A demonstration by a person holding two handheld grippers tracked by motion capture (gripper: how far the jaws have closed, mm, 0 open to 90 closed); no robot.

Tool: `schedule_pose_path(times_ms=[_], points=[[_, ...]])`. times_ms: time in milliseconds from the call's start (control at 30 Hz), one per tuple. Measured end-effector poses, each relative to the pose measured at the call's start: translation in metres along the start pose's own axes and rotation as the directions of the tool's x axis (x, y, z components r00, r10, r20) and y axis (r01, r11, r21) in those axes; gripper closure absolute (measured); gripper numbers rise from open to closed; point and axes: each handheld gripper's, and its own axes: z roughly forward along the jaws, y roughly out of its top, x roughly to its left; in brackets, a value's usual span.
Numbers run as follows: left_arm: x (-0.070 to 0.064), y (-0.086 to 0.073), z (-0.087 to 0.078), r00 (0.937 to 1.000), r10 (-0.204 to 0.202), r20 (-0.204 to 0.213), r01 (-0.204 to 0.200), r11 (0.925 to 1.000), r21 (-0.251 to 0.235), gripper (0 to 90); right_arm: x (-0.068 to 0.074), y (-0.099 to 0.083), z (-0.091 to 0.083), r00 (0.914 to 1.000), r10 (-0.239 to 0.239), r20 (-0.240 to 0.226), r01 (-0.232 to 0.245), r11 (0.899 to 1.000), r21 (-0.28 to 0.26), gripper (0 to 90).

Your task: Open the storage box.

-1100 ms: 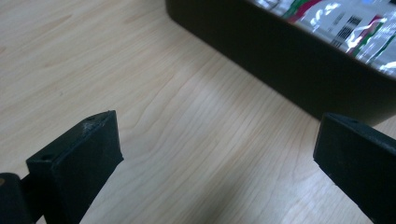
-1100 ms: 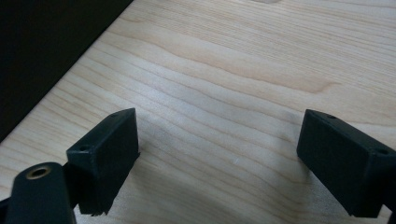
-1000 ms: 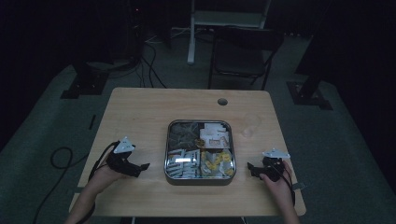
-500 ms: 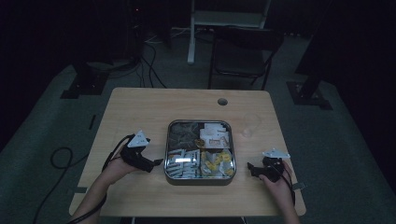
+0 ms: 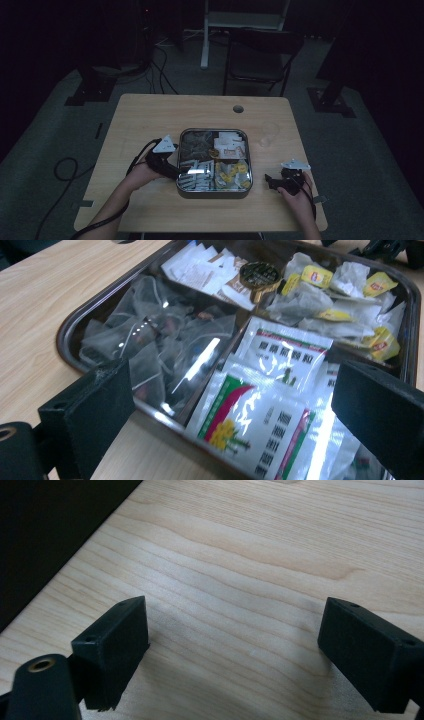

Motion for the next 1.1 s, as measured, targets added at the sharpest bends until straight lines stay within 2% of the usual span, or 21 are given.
schedule_pose_path(times_ms=[400, 600, 967, 1000, 1100], points=[[-0.004, 0.016, 0.022, 0.9992, 0.025, 0.032, -0.025, 0.9997, 0.0, 4.1, 0.0, 0.0, 0.0, 1.0, 0.0, 0.0, 0.0, 1.0, 0.0, 12.4], [-0.004, 0.021, 0.034, 0.9986, 0.009, 0.052, -0.008, 0.9998, -0.015, 5.6, 0.0, 0.0, 0.0, 1.0, 0.0, 0.0, 0.0, 1.0, 0.0, 12.4], [-0.008, 0.033, 0.054, 0.9958, 0.039, 0.083, -0.04, 0.9992, 0.001, 8.3, 0.0, 0.0, 0.0, 1.0, 0.0, 0.0, 0.0, 1.0, 0.0, 12.4], [-0.009, 0.034, 0.055, 0.9958, 0.044, 0.081, -0.044, 0.999, -0.002, 12.6, 0.0, 0.0, 0.0, 1.0, 0.0, 0.0, 0.0, 1.0, 0.0, 12.4], [-0.01, 0.038, 0.06, 0.9941, 0.053, 0.095, -0.053, 0.9986, -0.007, 14.1, 0.0, 0.0, 0.0, 1.0, 0.001, 0.0, -0.001, 1.0, -0.001, 12.4]])
